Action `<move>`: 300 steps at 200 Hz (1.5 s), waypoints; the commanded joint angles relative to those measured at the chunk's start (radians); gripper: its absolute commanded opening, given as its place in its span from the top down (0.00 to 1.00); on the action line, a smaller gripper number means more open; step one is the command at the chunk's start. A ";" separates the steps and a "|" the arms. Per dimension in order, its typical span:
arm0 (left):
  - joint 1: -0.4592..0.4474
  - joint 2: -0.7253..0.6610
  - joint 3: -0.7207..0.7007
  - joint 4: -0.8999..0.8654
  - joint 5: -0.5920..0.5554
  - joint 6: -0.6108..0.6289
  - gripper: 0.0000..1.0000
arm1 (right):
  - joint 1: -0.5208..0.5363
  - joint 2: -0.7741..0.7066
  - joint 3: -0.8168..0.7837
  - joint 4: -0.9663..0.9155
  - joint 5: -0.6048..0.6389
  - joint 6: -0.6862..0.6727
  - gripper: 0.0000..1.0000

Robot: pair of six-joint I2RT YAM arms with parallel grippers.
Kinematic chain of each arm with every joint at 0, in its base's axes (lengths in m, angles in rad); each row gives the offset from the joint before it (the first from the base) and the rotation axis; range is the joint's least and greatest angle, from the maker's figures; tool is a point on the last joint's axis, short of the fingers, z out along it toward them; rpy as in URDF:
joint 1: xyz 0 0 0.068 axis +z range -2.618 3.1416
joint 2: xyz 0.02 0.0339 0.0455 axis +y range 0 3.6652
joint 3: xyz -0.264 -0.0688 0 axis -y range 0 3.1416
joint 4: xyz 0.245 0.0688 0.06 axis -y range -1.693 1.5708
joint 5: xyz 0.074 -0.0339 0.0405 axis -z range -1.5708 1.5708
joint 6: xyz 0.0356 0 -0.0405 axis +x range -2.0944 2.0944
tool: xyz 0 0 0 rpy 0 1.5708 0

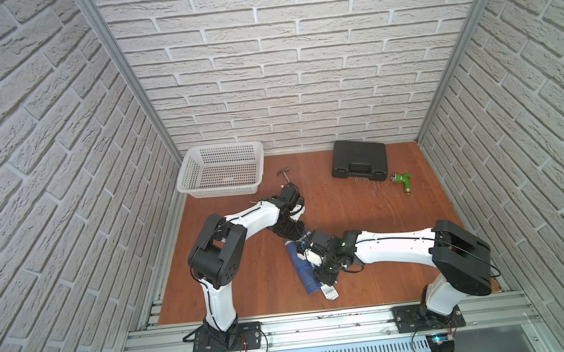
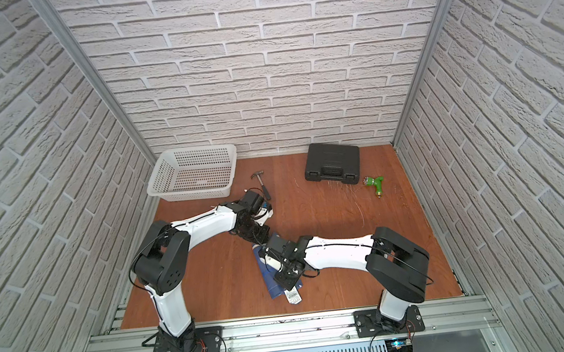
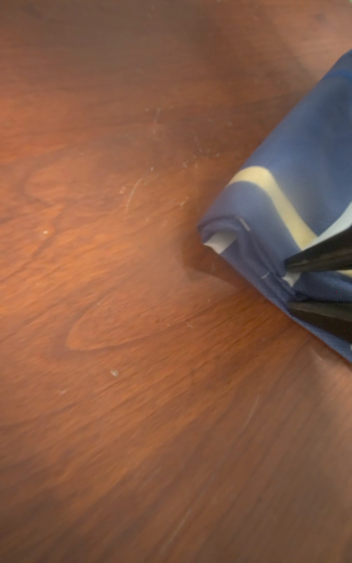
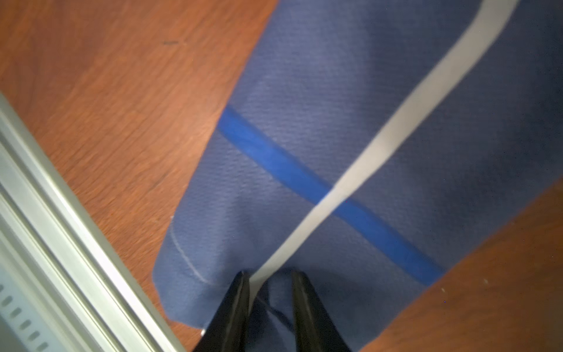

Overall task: Roll up the pillowcase
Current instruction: Roll the pillowcase at the center of the board.

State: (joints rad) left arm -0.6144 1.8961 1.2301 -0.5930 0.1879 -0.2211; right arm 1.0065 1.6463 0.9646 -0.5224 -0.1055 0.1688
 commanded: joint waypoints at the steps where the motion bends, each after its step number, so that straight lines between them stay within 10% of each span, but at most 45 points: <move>1: -0.003 0.063 -0.015 -0.073 -0.055 0.038 0.78 | 0.049 -0.051 0.009 0.020 0.048 -0.050 0.71; 113: 0.076 0.052 0.057 -0.101 0.022 0.075 0.72 | 0.078 0.097 0.033 0.012 0.086 -0.129 0.73; 192: 0.116 -0.082 0.134 -0.137 0.040 0.025 0.59 | -0.023 -0.181 -0.004 0.012 0.067 0.009 0.60; 300: 0.050 -0.622 -0.313 0.045 -0.120 -0.523 0.36 | -0.379 -0.216 -0.113 0.154 -0.224 0.288 0.41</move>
State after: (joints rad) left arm -0.5133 1.3441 1.0374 -0.6415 0.1162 -0.5274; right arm 0.6441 1.3964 0.8570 -0.4484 -0.2302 0.3870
